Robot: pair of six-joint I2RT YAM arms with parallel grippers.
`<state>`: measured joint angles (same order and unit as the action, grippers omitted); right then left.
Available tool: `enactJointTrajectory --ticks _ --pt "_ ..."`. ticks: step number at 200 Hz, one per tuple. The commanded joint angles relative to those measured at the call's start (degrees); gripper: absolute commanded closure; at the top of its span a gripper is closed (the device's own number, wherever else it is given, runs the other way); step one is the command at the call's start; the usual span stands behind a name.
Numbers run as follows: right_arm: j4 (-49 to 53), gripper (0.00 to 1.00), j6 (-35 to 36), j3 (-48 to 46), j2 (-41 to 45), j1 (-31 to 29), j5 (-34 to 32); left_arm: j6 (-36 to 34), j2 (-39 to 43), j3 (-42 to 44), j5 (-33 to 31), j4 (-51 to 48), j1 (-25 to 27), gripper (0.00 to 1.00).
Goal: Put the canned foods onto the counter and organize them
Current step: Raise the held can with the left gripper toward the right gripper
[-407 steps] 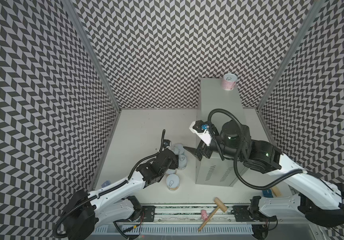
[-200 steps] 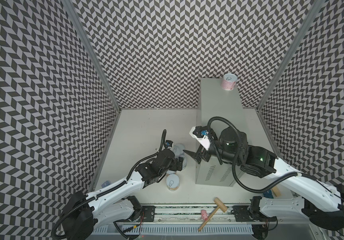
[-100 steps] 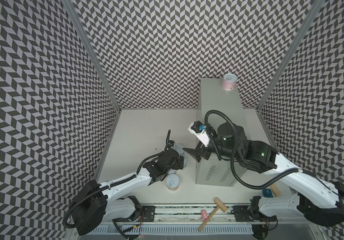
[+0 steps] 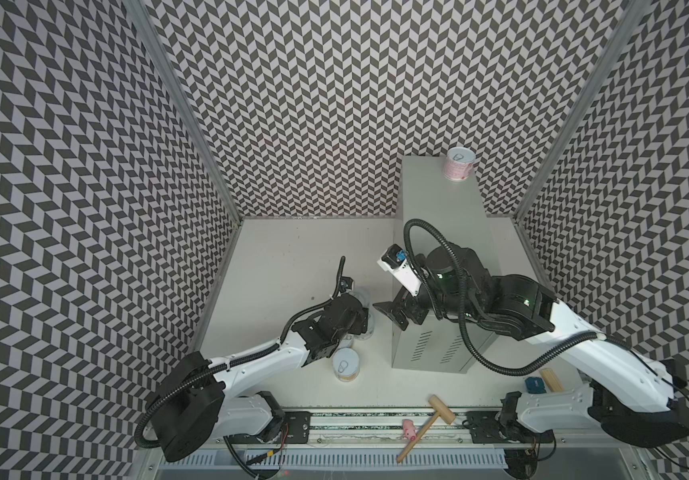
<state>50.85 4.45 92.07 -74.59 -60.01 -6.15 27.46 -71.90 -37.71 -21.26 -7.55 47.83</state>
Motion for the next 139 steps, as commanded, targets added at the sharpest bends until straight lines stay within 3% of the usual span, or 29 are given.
enactJointTrajectory --ticks 1,92,139 --pt "-2.7 0.01 0.0 -1.5 2.3 -0.3 -0.3 0.1 2.3 -3.0 -1.5 0.7 -0.2 0.23" --pt "-8.4 0.01 2.7 -5.4 4.0 -0.3 -0.5 -0.7 13.2 -10.1 -2.0 -10.0 -0.3 0.27" --pt "-9.8 0.01 2.8 -6.0 4.1 -0.4 1.4 -4.7 19.9 -18.1 2.0 -15.0 -0.4 0.29"
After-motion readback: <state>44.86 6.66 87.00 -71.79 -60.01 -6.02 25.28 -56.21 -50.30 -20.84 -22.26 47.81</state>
